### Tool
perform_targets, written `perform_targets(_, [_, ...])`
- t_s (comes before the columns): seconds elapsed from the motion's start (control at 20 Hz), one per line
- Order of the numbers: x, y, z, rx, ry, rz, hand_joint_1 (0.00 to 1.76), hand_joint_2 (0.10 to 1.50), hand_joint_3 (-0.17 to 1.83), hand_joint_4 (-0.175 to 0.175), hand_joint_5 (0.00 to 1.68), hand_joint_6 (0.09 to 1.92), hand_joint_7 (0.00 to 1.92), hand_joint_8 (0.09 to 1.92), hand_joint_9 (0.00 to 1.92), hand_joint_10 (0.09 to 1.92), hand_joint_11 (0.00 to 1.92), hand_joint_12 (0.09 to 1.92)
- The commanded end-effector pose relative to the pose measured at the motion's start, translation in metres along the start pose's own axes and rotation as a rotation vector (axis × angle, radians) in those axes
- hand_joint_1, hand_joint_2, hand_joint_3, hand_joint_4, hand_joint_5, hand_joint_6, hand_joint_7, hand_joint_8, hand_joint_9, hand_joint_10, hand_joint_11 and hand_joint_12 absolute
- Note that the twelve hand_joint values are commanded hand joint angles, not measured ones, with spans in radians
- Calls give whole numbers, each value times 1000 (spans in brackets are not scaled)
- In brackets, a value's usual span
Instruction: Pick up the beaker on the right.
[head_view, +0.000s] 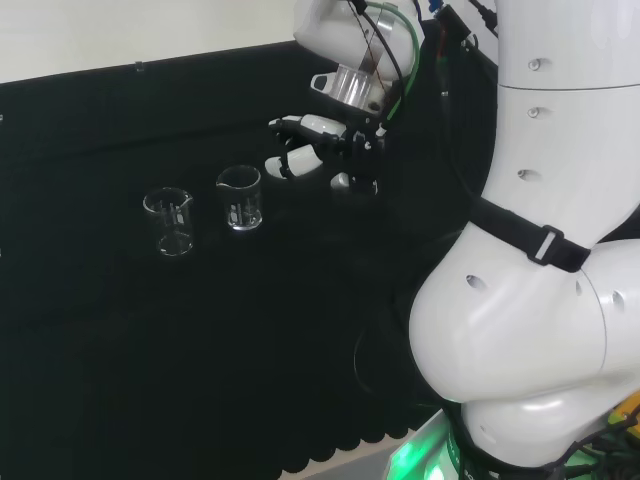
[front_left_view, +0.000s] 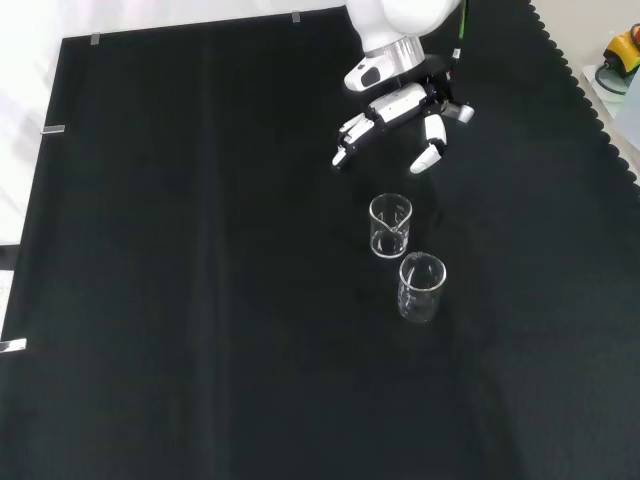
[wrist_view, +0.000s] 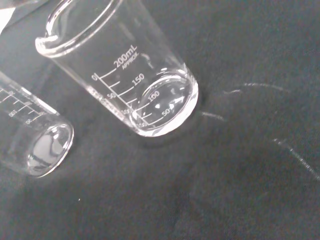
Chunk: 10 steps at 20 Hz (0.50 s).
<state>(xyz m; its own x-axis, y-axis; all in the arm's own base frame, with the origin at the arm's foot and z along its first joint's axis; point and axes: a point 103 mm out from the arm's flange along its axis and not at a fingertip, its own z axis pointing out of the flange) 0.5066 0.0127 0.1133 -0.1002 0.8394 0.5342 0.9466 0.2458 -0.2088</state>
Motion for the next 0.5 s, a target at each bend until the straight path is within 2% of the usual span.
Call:
perform_targets(0.05, [-2,5,17,-8,68,-29,586,399,1047,-24,139,87,146,552,262,641,0,1167])
perform_targets(0.35, [1,11,30,-3,128,-82,583,370,1016,-25,137,87,144,554,272,649,0,1180])
perform_targets(0.5, [1,15,34,-13,209,-117,604,356,1000,-31,151,87,178,571,279,652,0,1183])
